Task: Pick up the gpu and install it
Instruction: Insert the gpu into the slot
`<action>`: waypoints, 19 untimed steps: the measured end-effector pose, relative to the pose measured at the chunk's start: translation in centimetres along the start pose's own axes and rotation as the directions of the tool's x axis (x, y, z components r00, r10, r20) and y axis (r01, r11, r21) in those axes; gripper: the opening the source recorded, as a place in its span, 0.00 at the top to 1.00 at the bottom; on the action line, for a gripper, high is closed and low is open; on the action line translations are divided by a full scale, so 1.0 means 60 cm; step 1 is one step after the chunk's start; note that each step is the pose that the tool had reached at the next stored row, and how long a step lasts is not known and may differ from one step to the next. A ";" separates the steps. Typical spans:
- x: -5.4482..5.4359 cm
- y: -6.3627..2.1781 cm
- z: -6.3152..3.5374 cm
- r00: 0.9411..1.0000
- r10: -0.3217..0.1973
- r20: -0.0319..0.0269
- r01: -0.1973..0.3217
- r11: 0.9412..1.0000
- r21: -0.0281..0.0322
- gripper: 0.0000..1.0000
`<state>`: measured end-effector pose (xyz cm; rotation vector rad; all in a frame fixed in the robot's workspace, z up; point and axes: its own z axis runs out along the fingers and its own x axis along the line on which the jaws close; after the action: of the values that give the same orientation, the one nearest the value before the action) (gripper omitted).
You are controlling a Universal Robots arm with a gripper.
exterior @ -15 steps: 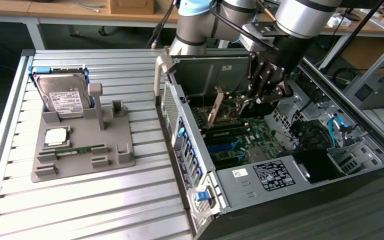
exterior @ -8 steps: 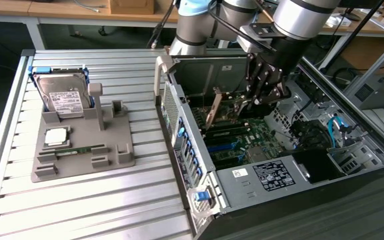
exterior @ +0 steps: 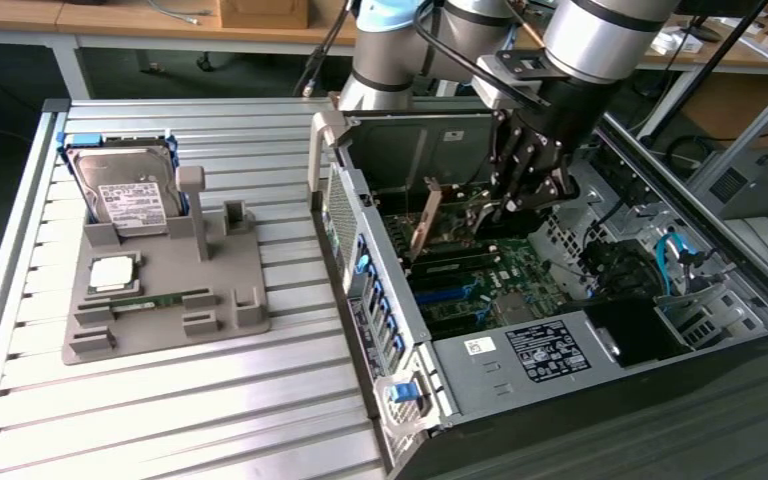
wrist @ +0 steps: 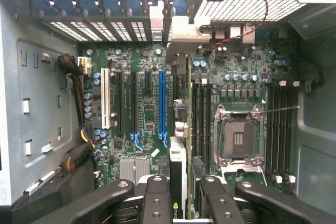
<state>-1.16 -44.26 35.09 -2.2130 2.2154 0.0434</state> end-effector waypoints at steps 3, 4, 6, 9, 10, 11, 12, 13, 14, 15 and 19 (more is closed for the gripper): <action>0.000 0.001 0.002 1.000 0.000 0.000 0.000 1.000 0.000 0.73; 0.000 0.001 0.003 1.000 -0.001 0.000 0.001 1.000 0.000 0.73; 0.000 0.001 0.004 1.000 -0.001 0.000 0.001 1.000 0.000 0.73; 0.001 0.001 0.006 1.000 -0.001 0.000 0.001 1.000 0.000 0.73; 0.001 0.001 0.007 1.000 -0.001 0.000 0.001 1.000 0.000 0.73; 0.001 0.001 0.007 1.000 -0.001 0.000 0.001 1.000 0.000 0.73; 0.001 0.001 0.008 1.000 -0.001 0.000 0.001 1.000 0.000 0.73; 0.001 0.001 0.008 1.000 -0.001 0.000 0.001 1.000 0.000 0.73; 0.001 0.001 0.009 1.000 -0.002 0.000 0.002 1.000 0.000 0.73; 0.001 0.001 0.009 1.000 -0.002 0.000 0.002 1.000 0.000 0.73; 0.001 0.002 0.012 1.000 -0.002 0.000 0.002 1.000 0.000 0.73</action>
<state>-1.28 -44.33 34.37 -2.2151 2.2135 0.0434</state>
